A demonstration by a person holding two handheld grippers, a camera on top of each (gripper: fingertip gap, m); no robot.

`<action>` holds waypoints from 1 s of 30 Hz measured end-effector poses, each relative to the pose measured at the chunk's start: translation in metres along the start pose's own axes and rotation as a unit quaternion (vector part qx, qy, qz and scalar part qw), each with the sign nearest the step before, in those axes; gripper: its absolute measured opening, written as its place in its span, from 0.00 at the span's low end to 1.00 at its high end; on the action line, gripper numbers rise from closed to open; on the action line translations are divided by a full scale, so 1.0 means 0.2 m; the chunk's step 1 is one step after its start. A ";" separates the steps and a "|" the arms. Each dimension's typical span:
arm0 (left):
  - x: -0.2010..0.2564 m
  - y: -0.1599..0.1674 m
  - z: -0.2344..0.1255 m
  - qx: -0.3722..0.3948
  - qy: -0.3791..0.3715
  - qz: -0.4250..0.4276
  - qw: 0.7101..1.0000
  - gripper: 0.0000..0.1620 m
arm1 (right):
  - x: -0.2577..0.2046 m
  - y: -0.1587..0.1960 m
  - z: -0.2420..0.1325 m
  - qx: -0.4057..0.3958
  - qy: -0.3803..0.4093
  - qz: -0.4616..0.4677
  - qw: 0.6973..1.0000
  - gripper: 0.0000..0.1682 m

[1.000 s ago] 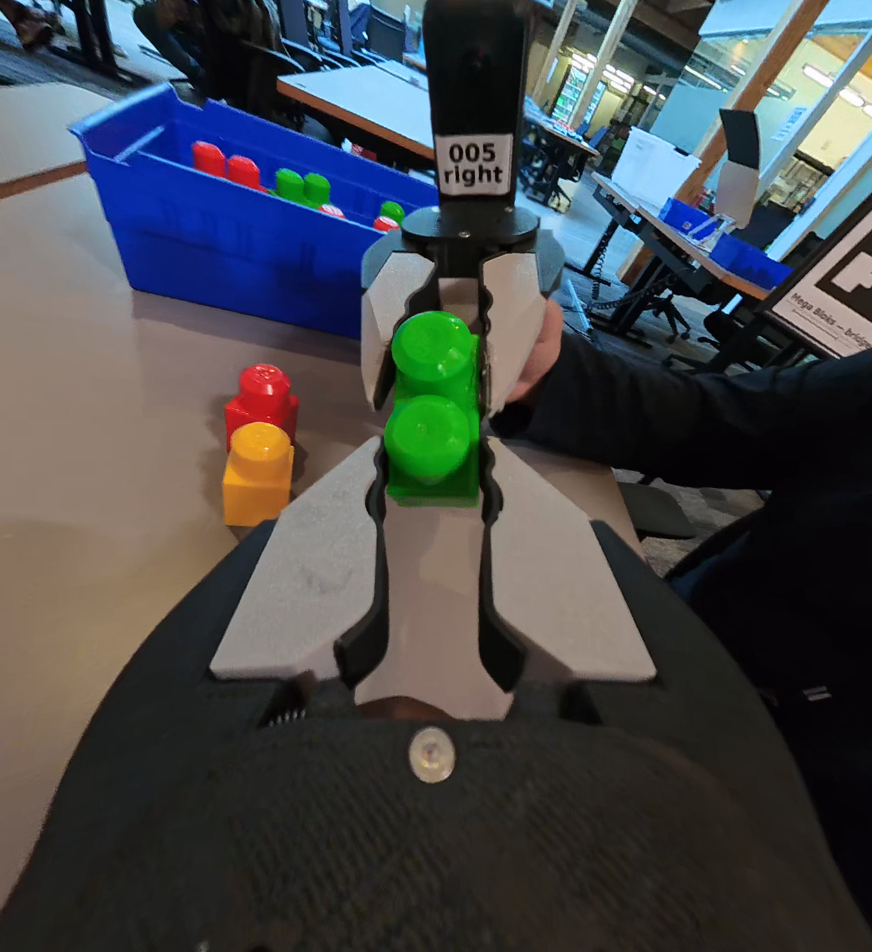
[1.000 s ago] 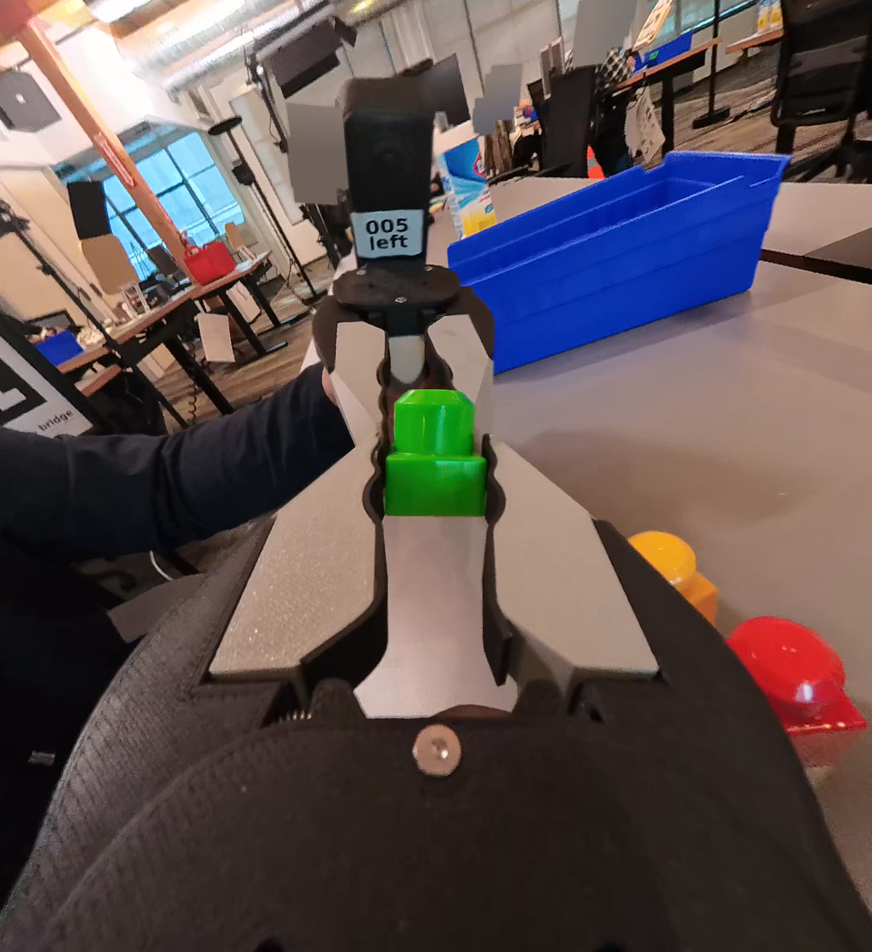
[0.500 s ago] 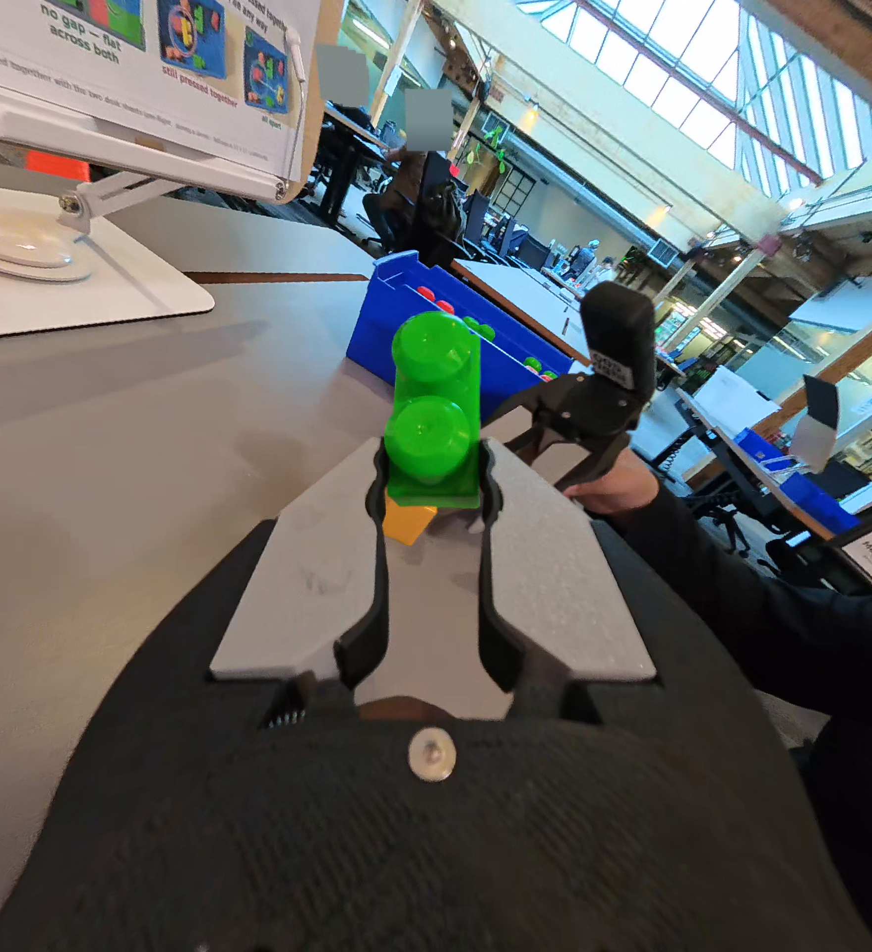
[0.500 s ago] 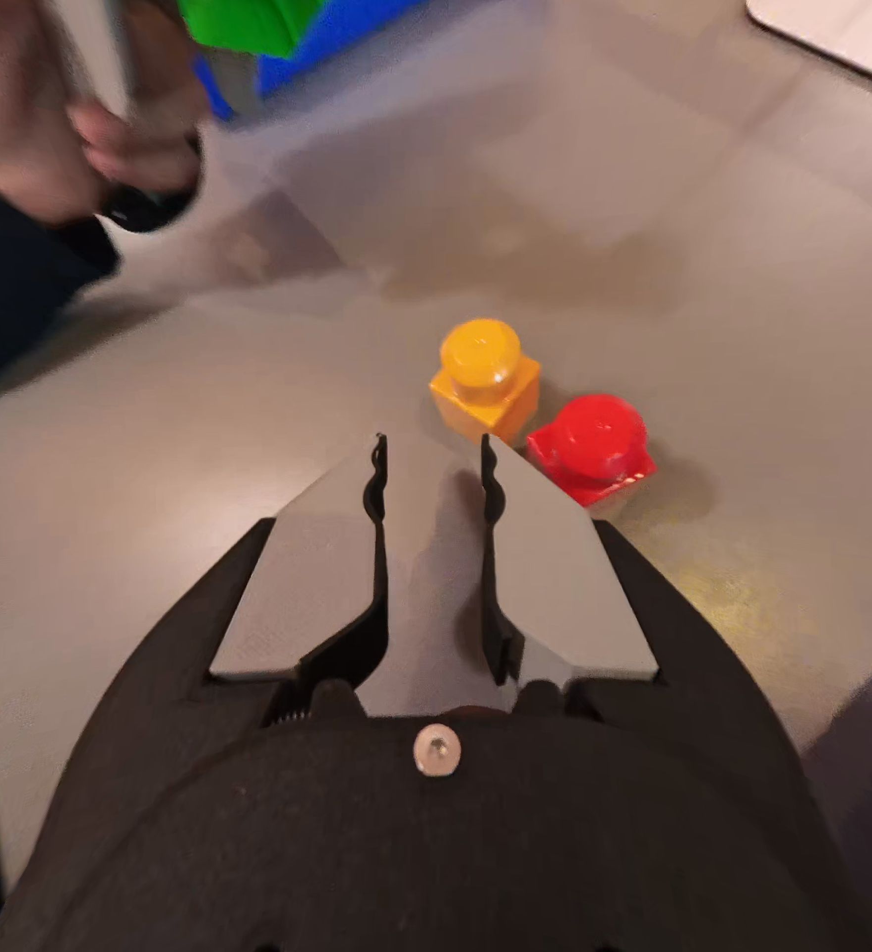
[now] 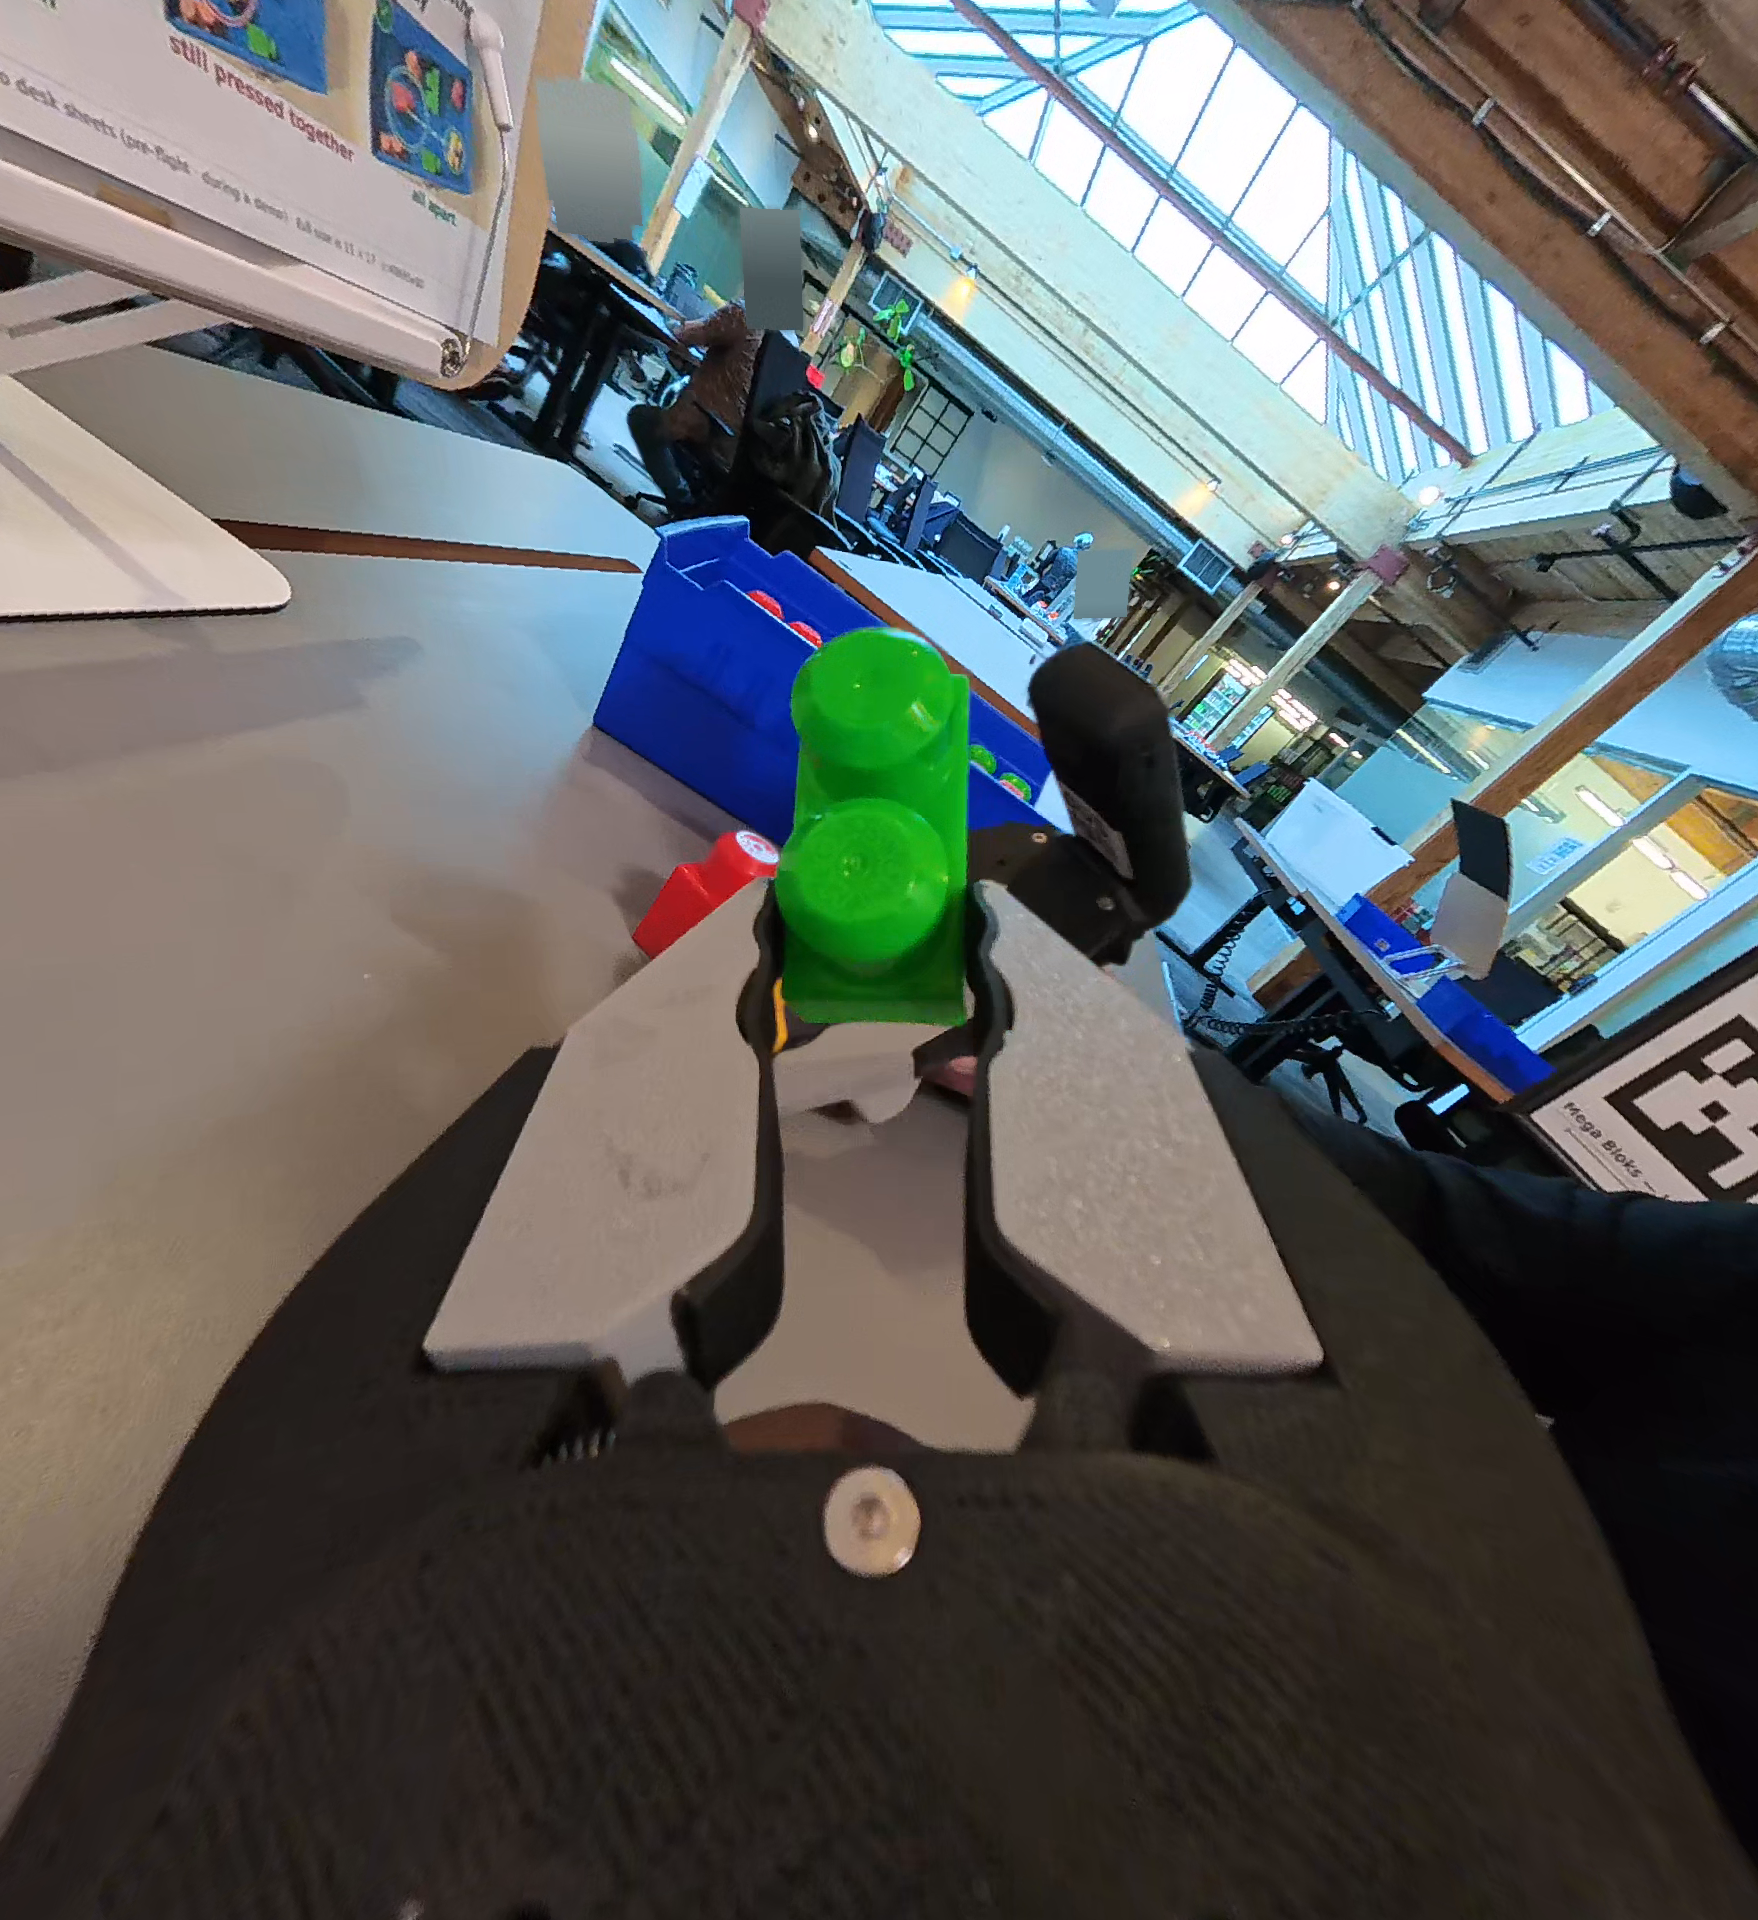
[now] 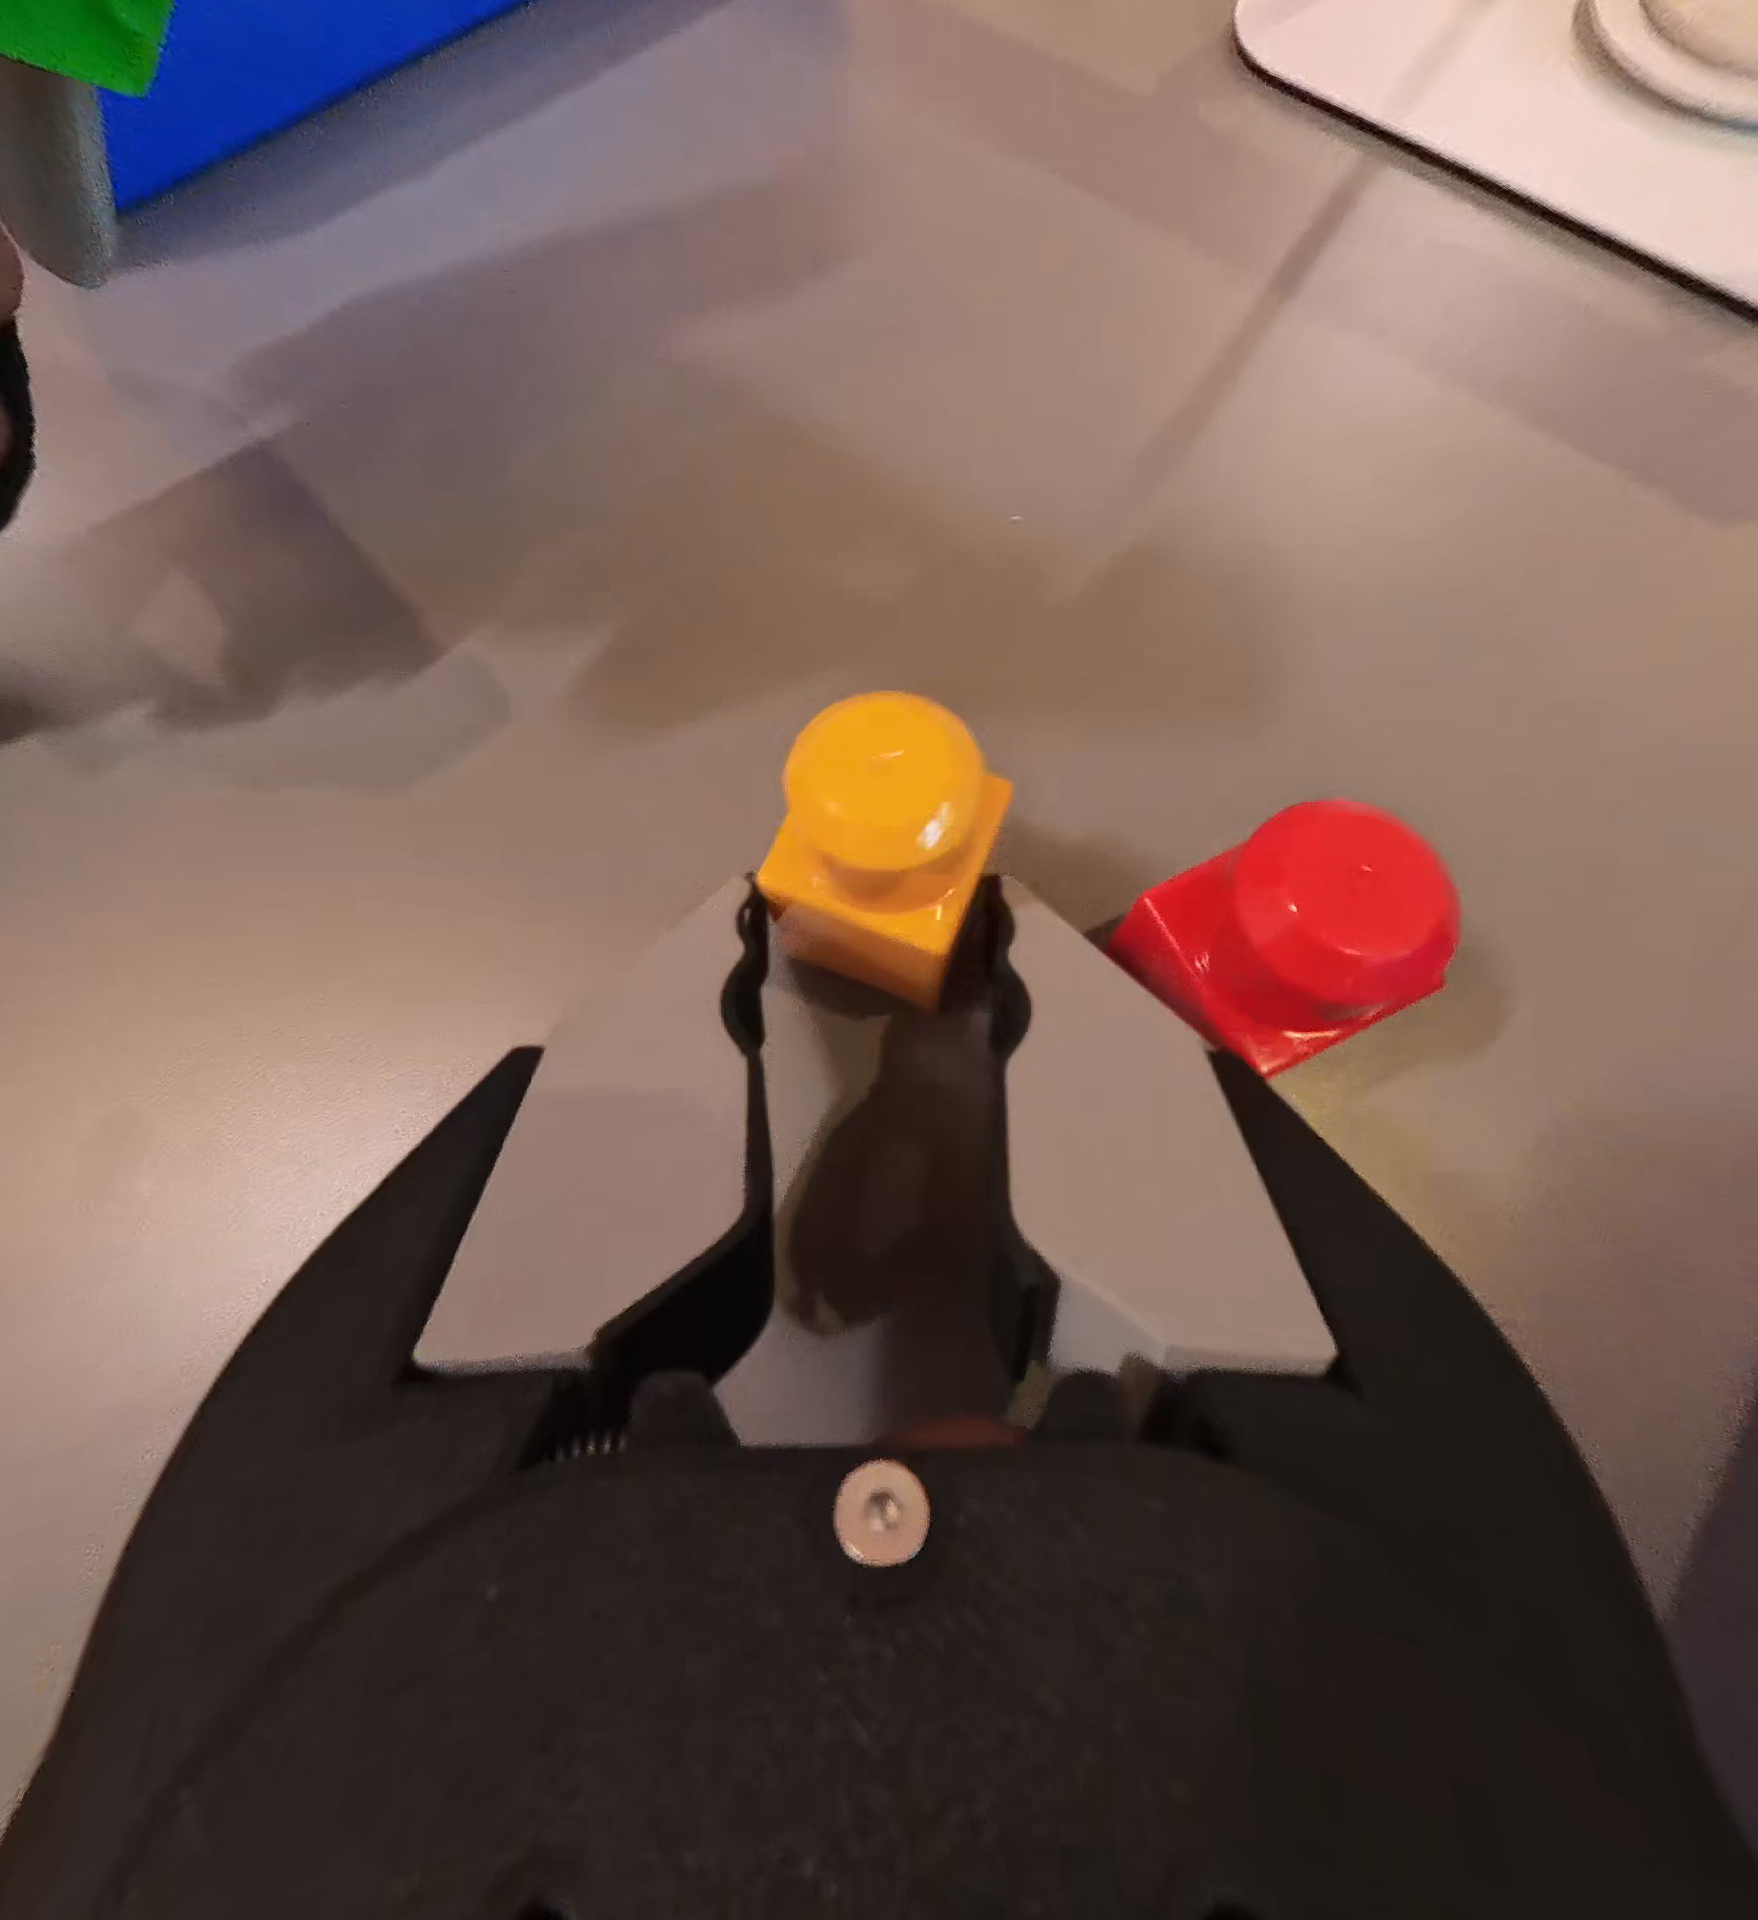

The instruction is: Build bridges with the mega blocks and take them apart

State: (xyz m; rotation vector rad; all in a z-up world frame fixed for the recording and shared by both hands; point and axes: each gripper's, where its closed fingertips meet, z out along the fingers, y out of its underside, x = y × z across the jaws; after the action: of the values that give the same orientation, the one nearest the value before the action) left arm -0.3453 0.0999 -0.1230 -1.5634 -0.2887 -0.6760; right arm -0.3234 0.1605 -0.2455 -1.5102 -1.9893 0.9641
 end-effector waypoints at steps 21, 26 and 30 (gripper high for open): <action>-0.01 0.24 0.08 -0.136 -0.030 0.078 0.987 0.20 | -0.30 0.05 -0.11 -0.038 -0.153 -0.100 0.983 0.21; 0.04 0.18 0.07 -0.096 0.014 0.029 0.995 0.20 | -0.23 0.09 -0.08 -0.056 -0.103 -0.138 0.984 0.21; 0.07 0.09 0.04 -0.042 0.051 -0.018 0.998 0.20 | -0.22 0.09 -0.07 -0.056 -0.096 -0.147 0.983 0.22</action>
State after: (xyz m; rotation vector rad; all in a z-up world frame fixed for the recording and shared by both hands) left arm -0.3221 0.1018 -0.1287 -1.6012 -0.2152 -0.8010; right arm -0.2887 0.1241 -0.2467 -1.1665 -2.3573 0.9146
